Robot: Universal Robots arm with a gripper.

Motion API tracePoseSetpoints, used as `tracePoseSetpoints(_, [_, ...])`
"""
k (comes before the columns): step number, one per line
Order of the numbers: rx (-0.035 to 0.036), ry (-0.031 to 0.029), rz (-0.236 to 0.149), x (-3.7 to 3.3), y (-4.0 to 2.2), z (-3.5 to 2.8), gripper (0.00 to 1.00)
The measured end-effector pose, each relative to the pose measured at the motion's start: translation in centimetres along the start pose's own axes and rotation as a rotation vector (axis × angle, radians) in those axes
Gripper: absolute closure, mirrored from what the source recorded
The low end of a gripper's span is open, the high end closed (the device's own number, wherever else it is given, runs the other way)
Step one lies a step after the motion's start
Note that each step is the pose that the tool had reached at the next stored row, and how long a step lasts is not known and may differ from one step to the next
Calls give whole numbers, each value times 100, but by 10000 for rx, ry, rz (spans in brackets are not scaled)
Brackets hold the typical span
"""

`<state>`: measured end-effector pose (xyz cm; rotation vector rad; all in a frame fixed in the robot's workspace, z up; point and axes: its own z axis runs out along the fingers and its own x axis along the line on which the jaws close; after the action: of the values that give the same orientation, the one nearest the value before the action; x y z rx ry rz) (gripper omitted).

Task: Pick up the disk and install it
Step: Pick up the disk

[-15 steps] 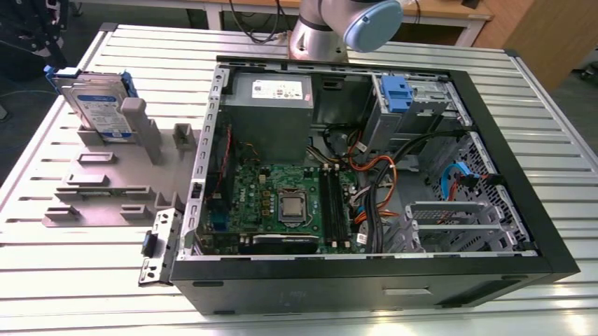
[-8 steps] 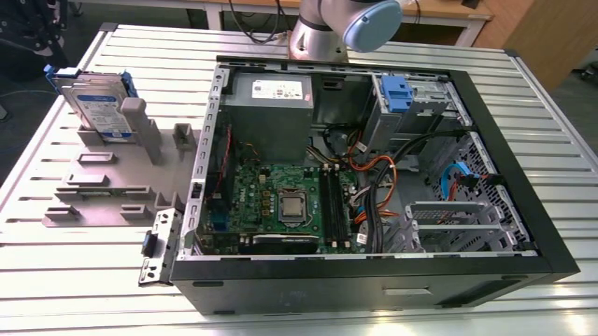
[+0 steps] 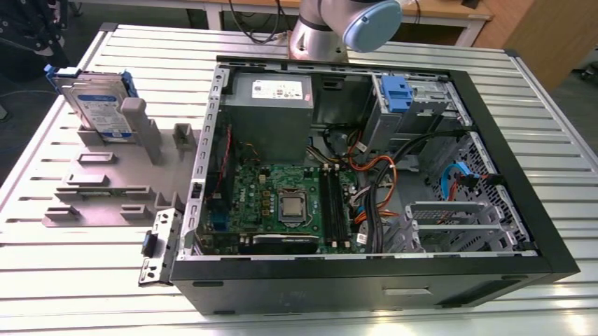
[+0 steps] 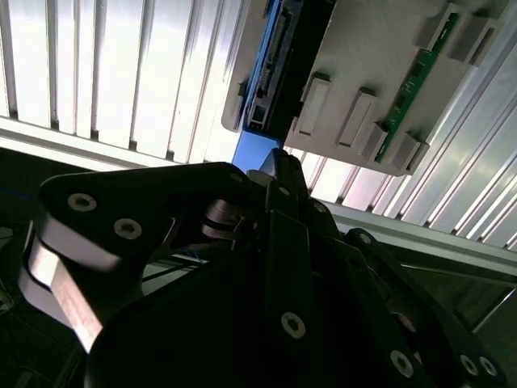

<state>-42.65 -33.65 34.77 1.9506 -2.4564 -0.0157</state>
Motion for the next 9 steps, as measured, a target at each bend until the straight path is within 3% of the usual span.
tracePoseSetpoints(9, [0, 0, -40, 0, 0, 4, 89])
